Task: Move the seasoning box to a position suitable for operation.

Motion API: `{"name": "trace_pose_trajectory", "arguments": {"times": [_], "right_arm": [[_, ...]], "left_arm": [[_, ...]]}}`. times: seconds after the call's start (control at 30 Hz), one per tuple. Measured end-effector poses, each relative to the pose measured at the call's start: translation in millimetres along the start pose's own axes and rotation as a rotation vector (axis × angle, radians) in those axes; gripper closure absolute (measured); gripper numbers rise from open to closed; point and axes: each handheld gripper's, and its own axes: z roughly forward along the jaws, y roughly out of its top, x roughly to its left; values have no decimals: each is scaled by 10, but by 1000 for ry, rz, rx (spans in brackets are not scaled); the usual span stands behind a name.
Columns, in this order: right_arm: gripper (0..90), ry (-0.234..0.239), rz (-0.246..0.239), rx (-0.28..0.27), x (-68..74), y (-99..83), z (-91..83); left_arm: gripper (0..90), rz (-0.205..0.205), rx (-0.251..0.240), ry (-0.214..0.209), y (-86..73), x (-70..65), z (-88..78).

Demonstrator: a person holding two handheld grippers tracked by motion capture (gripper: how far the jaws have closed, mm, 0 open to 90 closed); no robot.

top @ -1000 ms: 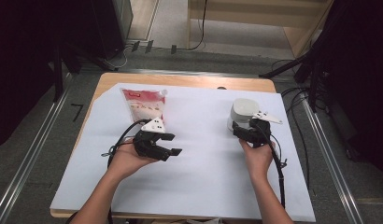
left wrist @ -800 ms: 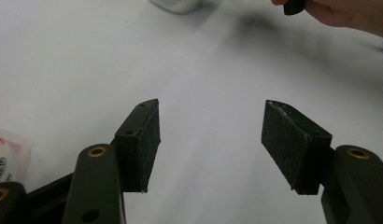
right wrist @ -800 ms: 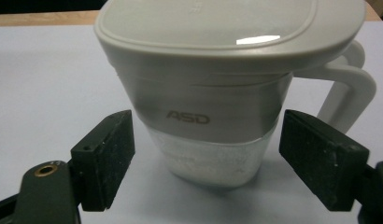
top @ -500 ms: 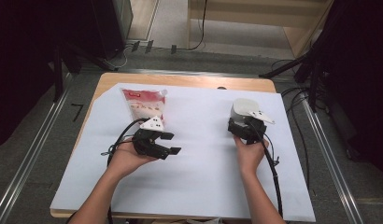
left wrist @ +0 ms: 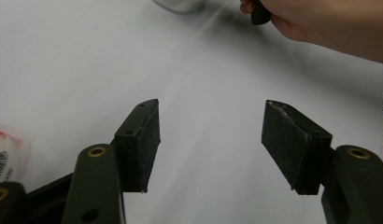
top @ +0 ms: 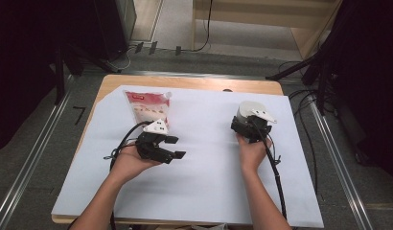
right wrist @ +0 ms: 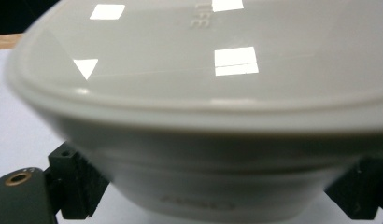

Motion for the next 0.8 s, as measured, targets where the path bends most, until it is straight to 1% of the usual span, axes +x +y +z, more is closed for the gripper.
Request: {"name": "trace_pose_trajectory", "arguments": {"times": [0.07,0.1,0.13,0.17,0.23,0.33,0.37,0.47,0.57,0.7,0.73,0.8], "right_arm": [[97,0,-2,-3,-7,10,24],[97,-2,5,1,3,15,33],[96,-5,-4,-3,3,27,51],[96,-3,-4,0,0,37,56],[104,-5,-28,-4,-1,45,59],[114,-13,-36,5,15,53,46],[118,-20,-67,-3,14,54,43],[124,-5,-85,3,13,60,32],[129,-10,-91,5,22,60,18],[133,7,-114,17,29,65,-4],[133,7,-125,17,26,67,-13],[134,19,-120,27,42,72,-42]], "left_arm": [[384,1,-5,-5,-2,2,5],[384,2,-5,-5,-2,2,7],[384,3,-1,-4,-1,1,5],[384,2,1,-4,-1,0,3],[384,1,-1,-4,-4,2,2],[383,-6,-11,-7,-11,9,-1],[382,-7,-12,-5,-12,13,-4],[383,-3,-7,-6,-14,16,-5],[383,-6,-9,-7,-13,12,2],[382,-5,-6,-5,-16,16,2],[381,-10,-6,-1,-17,14,1],[379,-9,-3,1,-19,24,-7]]}}
